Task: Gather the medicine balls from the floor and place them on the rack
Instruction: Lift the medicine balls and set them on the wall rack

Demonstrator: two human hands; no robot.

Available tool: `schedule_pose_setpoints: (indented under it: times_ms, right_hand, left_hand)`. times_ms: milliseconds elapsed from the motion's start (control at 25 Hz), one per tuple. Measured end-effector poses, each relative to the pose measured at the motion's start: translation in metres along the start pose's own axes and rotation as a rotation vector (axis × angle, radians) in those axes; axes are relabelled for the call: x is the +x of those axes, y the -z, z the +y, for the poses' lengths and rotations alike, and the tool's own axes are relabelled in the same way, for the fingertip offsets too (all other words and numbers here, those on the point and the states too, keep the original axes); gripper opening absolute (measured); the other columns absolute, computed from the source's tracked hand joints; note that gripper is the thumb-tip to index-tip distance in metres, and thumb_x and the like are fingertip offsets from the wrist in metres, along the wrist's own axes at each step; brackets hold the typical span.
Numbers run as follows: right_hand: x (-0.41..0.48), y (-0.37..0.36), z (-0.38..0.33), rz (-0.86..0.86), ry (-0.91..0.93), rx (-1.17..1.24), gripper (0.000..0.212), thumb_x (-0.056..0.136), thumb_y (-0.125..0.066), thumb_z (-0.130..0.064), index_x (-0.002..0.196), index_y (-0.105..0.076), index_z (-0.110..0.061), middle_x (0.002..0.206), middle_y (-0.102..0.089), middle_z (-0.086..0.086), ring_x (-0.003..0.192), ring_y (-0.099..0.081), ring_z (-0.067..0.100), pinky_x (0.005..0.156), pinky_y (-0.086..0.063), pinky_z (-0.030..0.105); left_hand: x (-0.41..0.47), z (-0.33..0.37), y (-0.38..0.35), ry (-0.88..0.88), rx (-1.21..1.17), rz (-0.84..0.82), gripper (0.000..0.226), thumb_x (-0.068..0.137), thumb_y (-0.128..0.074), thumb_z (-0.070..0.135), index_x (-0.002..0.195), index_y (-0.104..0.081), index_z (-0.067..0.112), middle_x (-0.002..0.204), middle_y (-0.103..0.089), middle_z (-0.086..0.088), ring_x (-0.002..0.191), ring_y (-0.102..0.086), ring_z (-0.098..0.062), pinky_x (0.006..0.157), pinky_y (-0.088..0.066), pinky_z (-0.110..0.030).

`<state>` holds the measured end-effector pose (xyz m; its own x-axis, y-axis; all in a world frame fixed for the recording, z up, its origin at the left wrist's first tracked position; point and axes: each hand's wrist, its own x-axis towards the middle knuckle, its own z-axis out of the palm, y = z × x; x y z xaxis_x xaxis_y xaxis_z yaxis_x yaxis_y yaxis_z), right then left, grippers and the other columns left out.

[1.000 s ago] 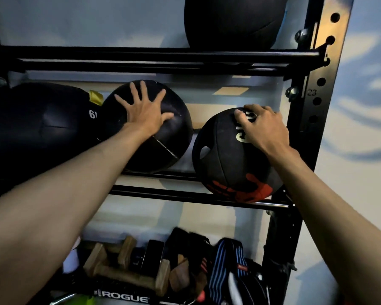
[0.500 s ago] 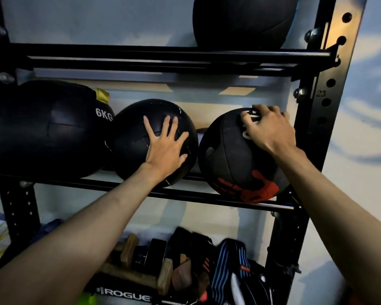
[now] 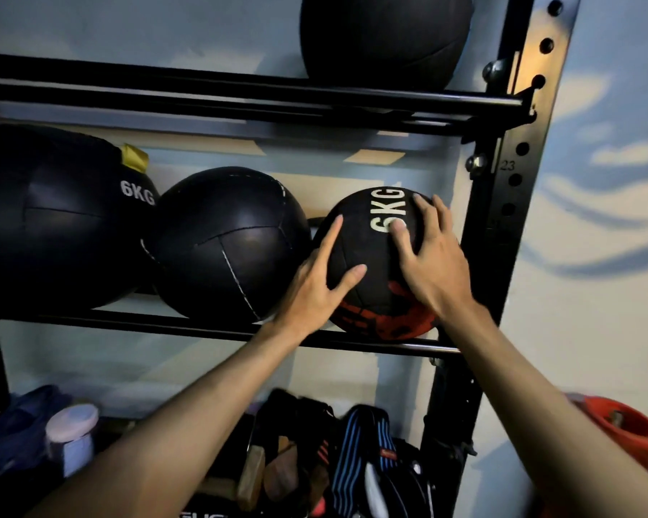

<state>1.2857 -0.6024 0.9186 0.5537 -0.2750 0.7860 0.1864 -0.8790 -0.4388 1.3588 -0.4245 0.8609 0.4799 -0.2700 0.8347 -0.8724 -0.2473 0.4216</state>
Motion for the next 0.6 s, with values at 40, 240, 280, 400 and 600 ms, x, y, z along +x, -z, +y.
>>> schedule_pose_setpoints:
  times_ms: [40,240,280,400,600]
  right_hand:
    - [-0.022,-0.002,0.009,0.051,-0.008,-0.003,0.059,0.098,-0.038,-0.059,0.152,-0.025,-0.039,0.150,-0.039,0.007,0.134,-0.045,0.028,0.107,-0.041,0.045]
    - [-0.036,-0.015,0.027,0.188,0.023,0.010,0.059,0.101,-0.041,-0.051,0.155,-0.026,-0.033,0.131,-0.055,0.011,0.119,-0.052,0.026,0.104,-0.040,0.038]
    - [-0.027,-0.016,0.029,0.162,0.011,0.031,0.058,0.101,-0.039,-0.052,0.154,-0.027,-0.035,0.133,-0.055,0.010,0.122,-0.051,0.025,0.106,-0.039,0.038]
    - [0.003,-0.021,0.044,0.028,-0.061,0.085,0.059,0.100,-0.032,-0.059,0.154,-0.026,-0.036,0.140,-0.055,0.011,0.130,-0.049,0.026,0.110,-0.037,0.037]
    - [0.023,-0.037,0.058,0.087,-0.140,0.098,0.056,0.100,-0.026,-0.062,0.150,-0.033,-0.038,0.137,-0.056,0.012,0.129,-0.050,0.029,0.107,-0.037,0.038]
  left_hand:
    - [-0.002,-0.001,0.000,-0.024,-0.017,0.009,0.078,0.094,-0.056,0.050,0.158,-0.016,0.030,0.159,-0.035,0.001,0.140,-0.028,0.010,0.116,-0.029,-0.018]
    - [0.000,-0.005,-0.019,-0.030,0.055,0.173,0.072,0.096,-0.047,0.058,0.157,-0.024,0.028,0.151,-0.046,-0.004,0.139,-0.041,-0.002,0.115,-0.035,-0.025]
    - [0.004,-0.007,-0.024,-0.017,0.082,0.187,0.071,0.096,-0.045,0.060,0.156,-0.025,0.029,0.148,-0.051,-0.005,0.135,-0.049,-0.011,0.113,-0.040,-0.031]
    - [0.031,-0.007,-0.032,0.091,0.194,0.151,0.068,0.094,-0.040,0.066,0.154,-0.027,0.036,0.140,-0.059,-0.007,0.126,-0.058,-0.023,0.105,-0.047,-0.042]
    - [0.054,-0.010,-0.041,0.233,0.265,0.073,0.062,0.095,-0.034,0.067,0.152,-0.026,0.044,0.143,-0.056,-0.002,0.130,-0.051,-0.028,0.112,-0.036,-0.048]
